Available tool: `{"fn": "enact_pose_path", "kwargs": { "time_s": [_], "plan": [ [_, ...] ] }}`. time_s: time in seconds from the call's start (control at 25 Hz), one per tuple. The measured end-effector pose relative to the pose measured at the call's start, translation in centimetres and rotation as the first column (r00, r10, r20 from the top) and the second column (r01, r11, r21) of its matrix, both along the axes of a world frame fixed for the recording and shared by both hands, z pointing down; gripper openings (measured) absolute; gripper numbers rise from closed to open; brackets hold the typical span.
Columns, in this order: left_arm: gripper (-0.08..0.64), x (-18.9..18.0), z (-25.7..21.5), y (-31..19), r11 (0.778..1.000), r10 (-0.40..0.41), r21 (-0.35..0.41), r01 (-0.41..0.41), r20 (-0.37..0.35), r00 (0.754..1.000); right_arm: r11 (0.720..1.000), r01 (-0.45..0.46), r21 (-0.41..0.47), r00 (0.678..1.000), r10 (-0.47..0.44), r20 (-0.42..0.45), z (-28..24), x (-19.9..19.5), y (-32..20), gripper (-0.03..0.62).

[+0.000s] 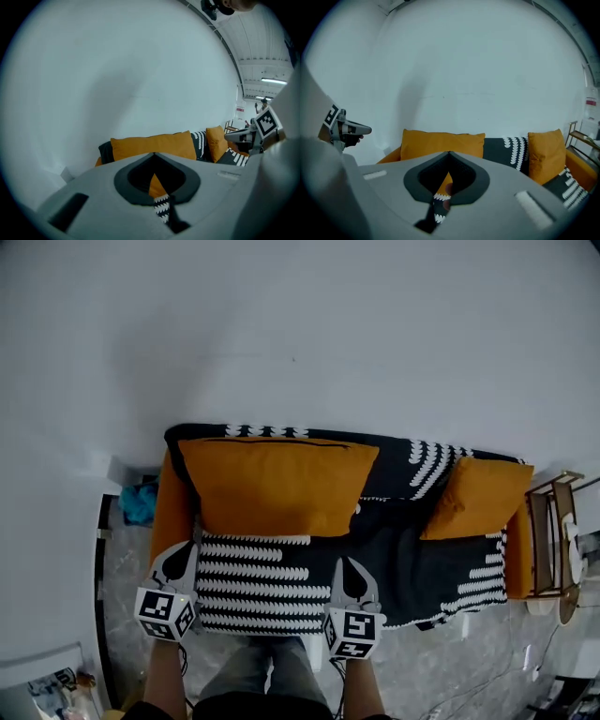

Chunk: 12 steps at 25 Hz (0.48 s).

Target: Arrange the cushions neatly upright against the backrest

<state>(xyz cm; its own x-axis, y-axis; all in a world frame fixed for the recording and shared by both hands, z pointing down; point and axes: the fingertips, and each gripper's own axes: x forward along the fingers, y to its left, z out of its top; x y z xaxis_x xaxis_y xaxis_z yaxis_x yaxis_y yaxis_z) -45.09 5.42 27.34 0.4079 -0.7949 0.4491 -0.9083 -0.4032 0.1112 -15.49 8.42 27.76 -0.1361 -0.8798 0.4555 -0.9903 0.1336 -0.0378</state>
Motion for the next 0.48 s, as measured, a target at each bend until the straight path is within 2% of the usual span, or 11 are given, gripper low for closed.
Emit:
{"fn": "enact_pose_path", "kwargs": {
  "time_s": [0.48],
  "plan": [
    [0.002, -0.2, -10.8, 2.2, 0.989, 0.051, 0.138, -0.046, -0.033, 0.998, 0.992, 0.003, 0.124, 1.0, -0.005, 0.015, -10.6, -1.3, 3.1, 0.014]
  ]
}}
